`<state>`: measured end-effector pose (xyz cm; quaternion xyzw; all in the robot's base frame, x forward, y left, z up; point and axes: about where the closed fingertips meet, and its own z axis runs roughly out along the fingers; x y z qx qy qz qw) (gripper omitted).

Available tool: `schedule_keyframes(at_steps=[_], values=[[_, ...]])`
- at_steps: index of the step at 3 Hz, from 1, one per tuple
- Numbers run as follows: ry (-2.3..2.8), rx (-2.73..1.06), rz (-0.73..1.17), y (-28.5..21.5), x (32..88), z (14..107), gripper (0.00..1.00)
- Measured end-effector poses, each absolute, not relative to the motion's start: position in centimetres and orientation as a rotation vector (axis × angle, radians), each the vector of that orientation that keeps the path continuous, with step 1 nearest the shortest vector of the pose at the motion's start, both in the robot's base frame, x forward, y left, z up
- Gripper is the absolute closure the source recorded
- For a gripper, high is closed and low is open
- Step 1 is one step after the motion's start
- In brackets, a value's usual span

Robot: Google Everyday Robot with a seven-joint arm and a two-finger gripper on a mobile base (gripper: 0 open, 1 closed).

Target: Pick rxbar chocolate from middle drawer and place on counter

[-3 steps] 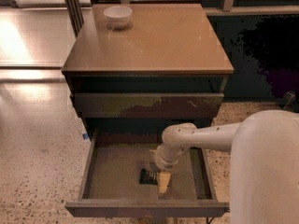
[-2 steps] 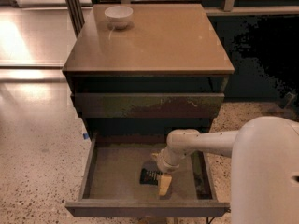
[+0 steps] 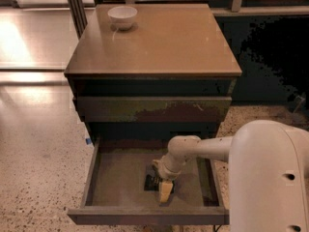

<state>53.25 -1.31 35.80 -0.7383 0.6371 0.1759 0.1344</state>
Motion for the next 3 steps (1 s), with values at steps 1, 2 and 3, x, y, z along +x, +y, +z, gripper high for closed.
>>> schedule_keyframes(at_steps=[1, 2, 3], values=[[1.847, -2.14, 0.51, -1.3, 53.2, 35.8, 0.0], [1.899, -2.149, 0.509, -1.5, 53.0, 34.1, 0.0], [1.951, -2.15, 0.526, -2.2, 52.7, 32.9, 0.0]])
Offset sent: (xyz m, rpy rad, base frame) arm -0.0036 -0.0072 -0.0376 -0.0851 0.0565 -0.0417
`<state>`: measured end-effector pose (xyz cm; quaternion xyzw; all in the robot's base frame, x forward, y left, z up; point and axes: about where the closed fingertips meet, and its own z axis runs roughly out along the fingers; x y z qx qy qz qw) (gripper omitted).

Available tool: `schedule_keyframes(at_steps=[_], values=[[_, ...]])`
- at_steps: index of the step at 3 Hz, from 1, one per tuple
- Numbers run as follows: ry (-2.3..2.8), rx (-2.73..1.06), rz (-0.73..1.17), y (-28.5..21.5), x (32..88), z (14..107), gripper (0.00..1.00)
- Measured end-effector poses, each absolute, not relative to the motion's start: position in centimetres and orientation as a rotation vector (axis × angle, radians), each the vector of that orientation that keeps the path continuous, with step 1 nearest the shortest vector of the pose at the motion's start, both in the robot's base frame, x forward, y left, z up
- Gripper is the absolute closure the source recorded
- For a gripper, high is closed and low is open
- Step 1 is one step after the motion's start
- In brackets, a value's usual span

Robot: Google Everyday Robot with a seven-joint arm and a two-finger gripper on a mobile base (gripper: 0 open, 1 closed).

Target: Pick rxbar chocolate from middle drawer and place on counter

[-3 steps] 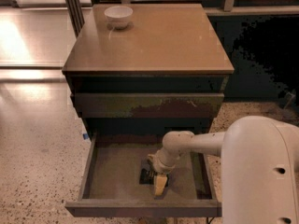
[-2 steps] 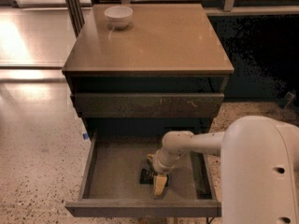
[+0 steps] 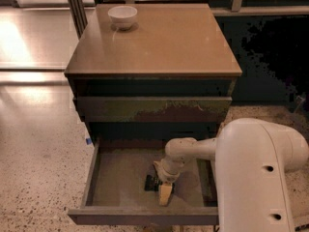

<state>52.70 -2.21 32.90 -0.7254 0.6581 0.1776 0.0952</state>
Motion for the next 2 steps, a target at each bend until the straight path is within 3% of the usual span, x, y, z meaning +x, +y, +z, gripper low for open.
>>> schedule_keyframes(at_steps=[2], values=[[1.951, -2.15, 0.526, -2.21, 52.7, 33.06, 0.42]])
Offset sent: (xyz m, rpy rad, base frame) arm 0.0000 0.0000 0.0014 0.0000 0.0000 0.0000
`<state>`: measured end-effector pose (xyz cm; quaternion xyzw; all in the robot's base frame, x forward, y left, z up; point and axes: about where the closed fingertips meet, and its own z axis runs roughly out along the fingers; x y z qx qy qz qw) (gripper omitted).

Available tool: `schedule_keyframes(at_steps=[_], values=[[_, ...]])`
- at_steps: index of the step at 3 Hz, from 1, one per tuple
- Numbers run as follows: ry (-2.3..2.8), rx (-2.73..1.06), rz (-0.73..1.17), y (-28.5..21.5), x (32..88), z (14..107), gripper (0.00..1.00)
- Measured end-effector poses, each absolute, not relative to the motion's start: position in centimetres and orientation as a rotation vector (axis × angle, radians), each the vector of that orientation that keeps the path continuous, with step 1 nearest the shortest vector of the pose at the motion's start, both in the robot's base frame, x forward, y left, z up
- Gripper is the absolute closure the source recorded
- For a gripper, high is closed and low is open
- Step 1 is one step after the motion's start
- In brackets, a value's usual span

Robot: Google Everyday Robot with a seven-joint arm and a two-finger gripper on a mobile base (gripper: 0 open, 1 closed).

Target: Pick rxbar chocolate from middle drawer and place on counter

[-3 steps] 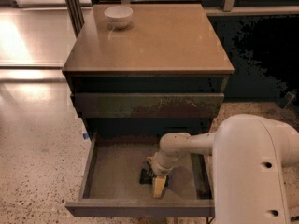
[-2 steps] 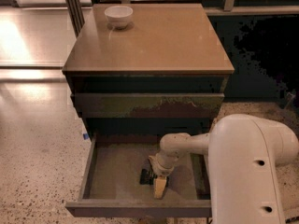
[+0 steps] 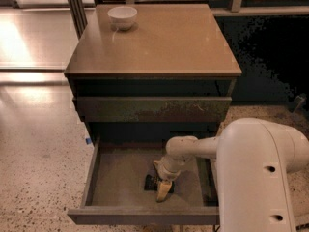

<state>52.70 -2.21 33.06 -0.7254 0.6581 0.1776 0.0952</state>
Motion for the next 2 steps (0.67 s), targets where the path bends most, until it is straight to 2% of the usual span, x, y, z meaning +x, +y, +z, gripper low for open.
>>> schedule_keyframes(at_steps=[2], values=[[1.951, -2.151, 0.527, -2.2, 52.69, 33.06, 0.88]])
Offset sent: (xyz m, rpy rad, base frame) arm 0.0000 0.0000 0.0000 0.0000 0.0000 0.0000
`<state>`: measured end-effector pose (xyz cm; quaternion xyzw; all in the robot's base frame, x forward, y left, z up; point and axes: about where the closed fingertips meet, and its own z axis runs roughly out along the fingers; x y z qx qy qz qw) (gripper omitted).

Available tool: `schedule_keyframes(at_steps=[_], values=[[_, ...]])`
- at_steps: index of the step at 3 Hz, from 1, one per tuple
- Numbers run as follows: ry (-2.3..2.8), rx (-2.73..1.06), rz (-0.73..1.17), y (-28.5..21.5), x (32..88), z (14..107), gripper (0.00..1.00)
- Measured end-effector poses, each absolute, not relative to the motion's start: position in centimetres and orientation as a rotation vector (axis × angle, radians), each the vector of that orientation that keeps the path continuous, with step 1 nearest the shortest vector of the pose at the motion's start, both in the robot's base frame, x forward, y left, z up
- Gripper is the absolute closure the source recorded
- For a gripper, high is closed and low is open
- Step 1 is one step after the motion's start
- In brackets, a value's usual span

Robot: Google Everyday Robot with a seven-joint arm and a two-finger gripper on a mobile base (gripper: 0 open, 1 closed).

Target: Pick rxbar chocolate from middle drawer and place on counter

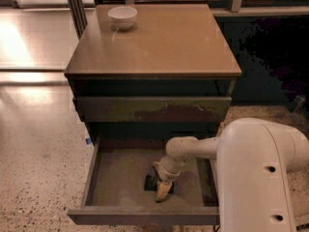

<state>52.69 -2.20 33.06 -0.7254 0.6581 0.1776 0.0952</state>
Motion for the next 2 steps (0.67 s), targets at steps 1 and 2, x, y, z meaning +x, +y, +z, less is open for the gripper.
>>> schedule_keyframes(at_steps=[1, 2], values=[[1.951, -2.151, 0.526, -2.2, 52.7, 35.42, 1.0], [1.943, -2.154, 0.541, -2.12, 52.59, 35.44, 1.0]])
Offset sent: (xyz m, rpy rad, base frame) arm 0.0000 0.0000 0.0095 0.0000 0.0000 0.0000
